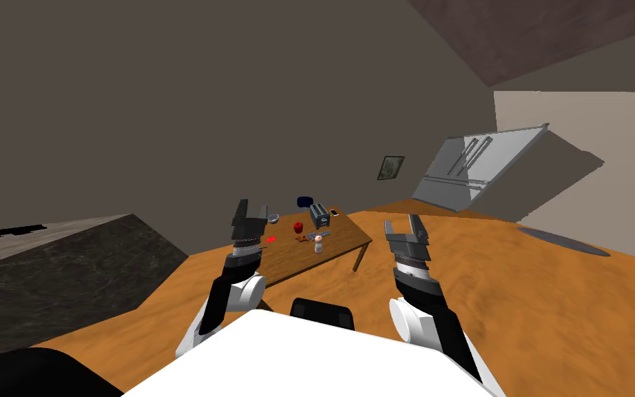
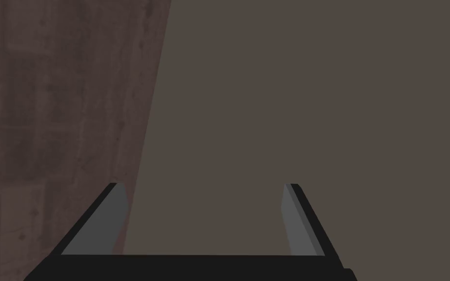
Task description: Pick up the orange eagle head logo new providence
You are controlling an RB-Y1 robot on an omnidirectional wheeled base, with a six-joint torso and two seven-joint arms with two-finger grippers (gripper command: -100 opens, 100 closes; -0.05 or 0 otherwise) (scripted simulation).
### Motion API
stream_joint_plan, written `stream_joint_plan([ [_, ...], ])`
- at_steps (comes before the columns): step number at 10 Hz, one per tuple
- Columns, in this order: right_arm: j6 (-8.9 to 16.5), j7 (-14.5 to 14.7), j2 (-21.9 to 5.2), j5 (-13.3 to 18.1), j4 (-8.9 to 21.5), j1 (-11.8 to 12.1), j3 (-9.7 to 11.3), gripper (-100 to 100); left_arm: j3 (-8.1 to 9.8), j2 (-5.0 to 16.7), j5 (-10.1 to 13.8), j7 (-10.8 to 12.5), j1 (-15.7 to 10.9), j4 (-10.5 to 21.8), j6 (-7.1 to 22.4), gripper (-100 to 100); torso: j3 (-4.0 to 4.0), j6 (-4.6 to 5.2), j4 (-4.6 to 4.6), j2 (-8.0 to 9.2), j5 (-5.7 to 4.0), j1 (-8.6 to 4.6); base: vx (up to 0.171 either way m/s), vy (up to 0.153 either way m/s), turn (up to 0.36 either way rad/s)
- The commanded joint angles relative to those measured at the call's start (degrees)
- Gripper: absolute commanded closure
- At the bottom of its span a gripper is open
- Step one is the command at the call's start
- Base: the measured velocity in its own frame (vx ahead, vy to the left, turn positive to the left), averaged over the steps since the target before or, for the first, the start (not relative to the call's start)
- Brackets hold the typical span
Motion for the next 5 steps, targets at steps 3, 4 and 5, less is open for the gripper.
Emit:
stream_joint_plan([
  [3,0.00,0.00,0.00,0.00,0.00,0.00,0.00,0,0.27,2.25,1.85,1.52,-1.48,3.56,3.06,-100,0.00,0.01,0.00,0.01,-0.04,-0.17,-0.002,-0.043,-0.093],
  [4,0.00,0.00,0.00,0.00,0.00,0.00,0.00,0,0.40,3.02,2.60,2.13,-2.20,5.03,4.30,-100,-0.01,0.01,-0.01,-0.02,-0.03,-0.13,0.008,-0.046,-0.124],
  [5,0.00,0.00,0.00,0.00,0.00,0.00,0.01,0,0.56,3.87,3.47,2.84,-3.11,6.75,5.77,-100,-0.03,0.02,-0.01,-0.04,-0.03,-0.16,0.022,-0.051,-0.149],
])
